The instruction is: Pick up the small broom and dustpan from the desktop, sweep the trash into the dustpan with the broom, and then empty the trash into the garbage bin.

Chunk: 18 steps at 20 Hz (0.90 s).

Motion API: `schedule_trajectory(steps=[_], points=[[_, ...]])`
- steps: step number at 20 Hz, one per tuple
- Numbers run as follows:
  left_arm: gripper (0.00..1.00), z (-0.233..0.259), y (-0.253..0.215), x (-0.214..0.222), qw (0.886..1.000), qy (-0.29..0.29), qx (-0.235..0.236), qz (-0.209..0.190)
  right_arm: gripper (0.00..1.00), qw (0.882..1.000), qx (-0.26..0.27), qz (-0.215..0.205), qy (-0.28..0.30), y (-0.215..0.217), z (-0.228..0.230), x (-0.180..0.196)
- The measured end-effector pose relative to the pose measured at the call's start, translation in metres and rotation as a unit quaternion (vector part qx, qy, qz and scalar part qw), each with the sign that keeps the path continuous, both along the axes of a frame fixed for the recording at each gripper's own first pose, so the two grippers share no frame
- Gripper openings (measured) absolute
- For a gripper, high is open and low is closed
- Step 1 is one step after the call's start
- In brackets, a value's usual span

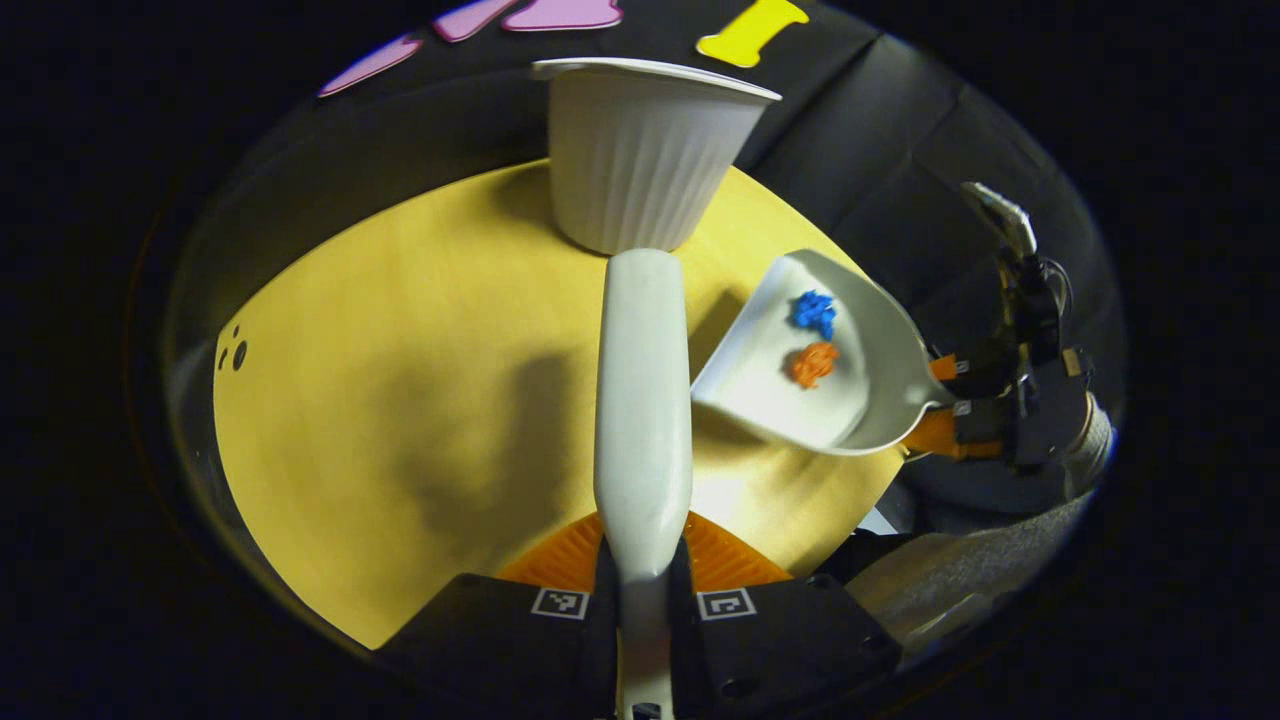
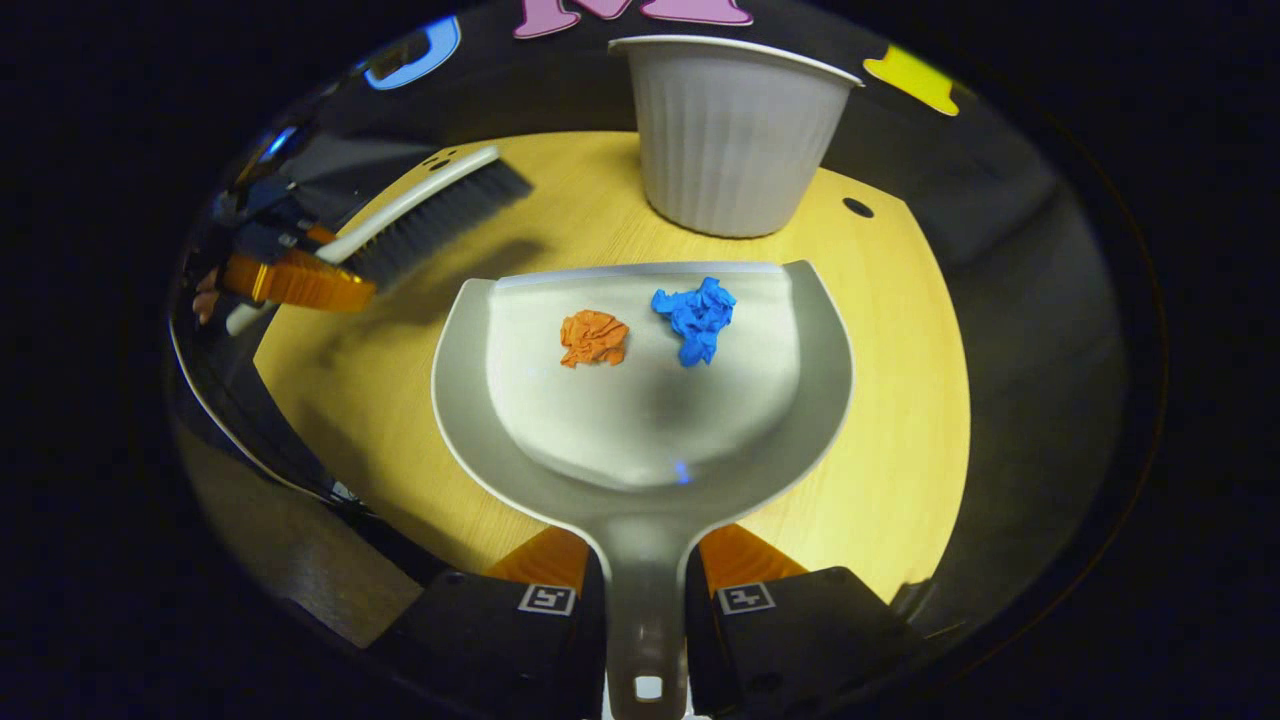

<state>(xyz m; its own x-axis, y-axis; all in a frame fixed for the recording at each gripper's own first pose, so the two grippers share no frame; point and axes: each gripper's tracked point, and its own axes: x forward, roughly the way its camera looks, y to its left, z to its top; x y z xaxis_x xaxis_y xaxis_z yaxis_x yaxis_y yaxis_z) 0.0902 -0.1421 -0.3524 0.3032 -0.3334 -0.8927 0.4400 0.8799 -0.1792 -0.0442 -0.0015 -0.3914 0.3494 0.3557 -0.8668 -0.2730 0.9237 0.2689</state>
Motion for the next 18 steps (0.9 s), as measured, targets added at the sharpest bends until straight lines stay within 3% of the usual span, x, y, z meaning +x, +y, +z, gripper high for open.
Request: schedule_trajectory(steps=[2, 6, 7, 8, 9, 10, 12, 13, 18], points=[[0.25, -0.007, 0.013, -0.012, 1.000, -0.004, 0.007, 0.008, 0.36, 1.000, -0.007, -0.019, 0.004, -0.001, 0.009, 0.000], [0.25, -0.036, -0.005, -0.032, 1.000, 0.005, 0.008, 0.009, 0.37, 0.998, -0.021, -0.053, -0.001, 0.001, 0.031, 0.018], [0.25, -0.041, 0.002, -0.031, 1.000, 0.007, 0.007, 0.010, 0.41, 0.998, -0.026, -0.060, -0.007, -0.001, 0.035, 0.023], [0.25, -0.045, 0.007, -0.030, 1.000, 0.009, 0.007, 0.012, 0.36, 0.997, -0.029, -0.068, -0.014, -0.004, 0.040, 0.030], [0.25, -0.048, 0.012, -0.032, 1.000, 0.008, 0.007, 0.014, 0.41, 0.997, -0.028, -0.074, -0.021, -0.007, 0.044, 0.035], [0.25, -0.049, 0.016, -0.032, 1.000, 0.010, 0.005, 0.017, 0.36, 0.996, -0.025, -0.082, -0.029, -0.010, 0.047, 0.042], [0.25, -0.052, 0.021, -0.035, 1.000, 0.014, -0.002, 0.025, 0.41, 0.994, -0.030, -0.093, -0.045, -0.012, 0.050, 0.050], [0.25, -0.054, 0.025, -0.034, 1.000, 0.013, -0.004, 0.026, 0.36, 0.993, -0.042, -0.094, -0.055, -0.018, 0.053, 0.058], [0.25, -0.058, 0.042, -0.035, 0.999, 0.013, -0.007, 0.029, 0.36, 0.988, -0.114, -0.075, -0.079, -0.049, 0.055, 0.084]])
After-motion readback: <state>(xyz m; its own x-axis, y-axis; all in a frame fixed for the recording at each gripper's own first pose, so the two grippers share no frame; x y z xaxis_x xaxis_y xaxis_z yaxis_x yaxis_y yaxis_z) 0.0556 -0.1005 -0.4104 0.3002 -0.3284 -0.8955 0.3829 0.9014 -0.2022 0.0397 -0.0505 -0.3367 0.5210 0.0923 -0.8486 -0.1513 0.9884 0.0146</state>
